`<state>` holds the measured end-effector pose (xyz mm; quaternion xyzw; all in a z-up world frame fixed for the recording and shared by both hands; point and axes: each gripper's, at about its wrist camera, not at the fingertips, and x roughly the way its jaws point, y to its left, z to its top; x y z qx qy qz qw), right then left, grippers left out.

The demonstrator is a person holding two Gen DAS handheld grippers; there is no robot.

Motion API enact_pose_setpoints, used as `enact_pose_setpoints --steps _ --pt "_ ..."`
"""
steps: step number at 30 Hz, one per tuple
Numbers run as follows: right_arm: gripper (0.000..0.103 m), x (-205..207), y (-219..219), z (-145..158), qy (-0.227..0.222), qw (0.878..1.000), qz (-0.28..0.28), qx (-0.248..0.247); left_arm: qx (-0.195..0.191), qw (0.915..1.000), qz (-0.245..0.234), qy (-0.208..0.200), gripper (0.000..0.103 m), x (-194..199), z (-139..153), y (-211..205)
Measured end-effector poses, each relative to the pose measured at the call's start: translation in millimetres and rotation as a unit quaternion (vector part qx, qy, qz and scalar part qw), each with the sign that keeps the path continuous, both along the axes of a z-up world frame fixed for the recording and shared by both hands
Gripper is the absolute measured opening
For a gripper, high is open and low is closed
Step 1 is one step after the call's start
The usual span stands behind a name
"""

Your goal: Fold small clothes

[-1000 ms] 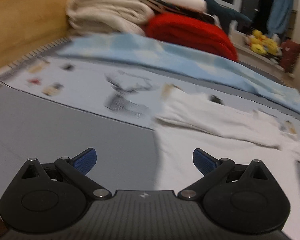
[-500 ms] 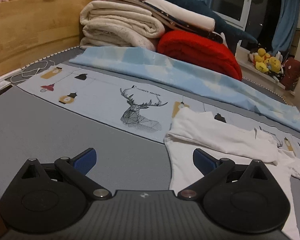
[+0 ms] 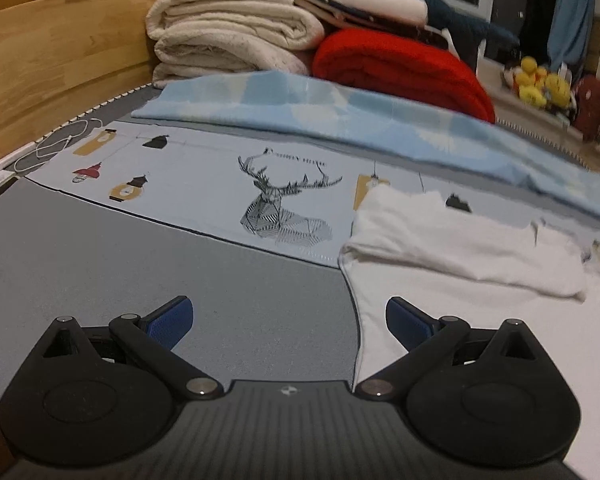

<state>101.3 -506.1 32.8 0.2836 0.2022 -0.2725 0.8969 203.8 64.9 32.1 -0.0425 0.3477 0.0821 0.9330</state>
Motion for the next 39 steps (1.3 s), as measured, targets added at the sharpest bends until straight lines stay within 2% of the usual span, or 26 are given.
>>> enact_pose_setpoints --steps 4,8,10,15,17,18,19,20,22,24,27,29,32,34,36,37,38,39 --pt "0.079 39.0 -94.1 -26.4 -0.003 0.996 -0.079 0.032 0.023 0.9996 0.001 0.017 0.103 20.8 -11.3 -11.6" --pt "0.079 92.6 -153.9 -71.2 0.01 0.989 -0.116 0.087 0.028 0.9992 0.01 0.028 0.103 45.8 -17.6 -18.6" --pt "0.079 120.0 -172.4 -89.9 0.025 0.986 -0.131 0.098 0.028 0.9985 0.013 0.045 0.103 58.5 -25.7 -21.6" --pt "0.079 177.2 -202.3 -122.9 0.055 0.982 -0.158 0.086 0.05 0.9952 0.017 0.083 0.103 100.0 -37.7 -27.4" --pt "0.082 193.7 -211.9 -136.1 0.068 0.98 -0.164 0.089 0.039 0.9951 0.024 0.087 0.103 114.0 -37.9 -25.6" --pt "0.073 201.4 -210.4 -135.5 0.068 0.983 -0.16 0.056 0.031 0.9951 0.028 0.09 0.103 121.2 -38.9 -24.6" --pt "0.013 210.2 -208.3 -134.3 0.072 0.987 -0.139 0.031 0.025 0.9949 0.031 0.092 0.103 126.3 -40.0 -24.2" --pt "0.004 221.1 -207.4 -132.9 0.087 0.989 -0.116 0.024 0.023 0.9948 0.033 0.094 0.103 131.0 -41.6 -24.6" --pt "0.004 231.5 -195.6 -116.7 0.087 0.988 -0.129 -0.006 0.029 0.9949 0.026 0.093 0.103 137.2 -45.2 -27.8" --pt "0.004 243.7 -168.4 -83.2 0.065 0.99 -0.106 -0.067 0.04 0.9948 0.017 0.092 0.103 140.1 -48.0 -30.8" --pt "0.004 267.2 -96.9 -24.4 0.023 0.986 -0.038 -0.163 0.037 0.9956 0.006 0.086 0.103 138.5 -46.5 -30.2" --pt "0.004 280.0 -27.9 11.4 -0.019 0.979 0.018 -0.2 0.024 0.9966 0.007 0.079 0.103 136.9 -42.5 -25.5" --pt "0.004 292.1 94.9 38.0 -0.076 0.961 0.118 -0.239 0.018 0.9976 0.023 0.063 0.103 134.3 -34.8 -16.4" --pt "0.005 295.9 182.2 31.9 -0.093 0.943 0.198 -0.251 0.021 0.9976 0.039 0.052 0.103 133.6 -30.2 -7.9" --pt "0.005 295.6 263.2 1.2 -0.086 0.922 0.292 -0.239 0.022 0.997 0.06 0.044 0.103 133.7 -27.8 4.2" --pt "0.013 295.1 297.5 -20.2 -0.065 0.91 0.336 -0.236 0.021 0.9964 0.069 0.043 0.103 134.5 -28.1 10.4" --pt "0.036 295.0 329.9 -47.0 -0.022 0.89 0.394 -0.228 0.02 0.9957 0.078 0.046 0.103 135.6 -29.4 16.4" --pt "0.048 293.4 351.7 -70.6 0.027 0.872 0.441 -0.212 0.021 0.9948 0.085 0.052 0.103 137.9 -31.6 22.6"
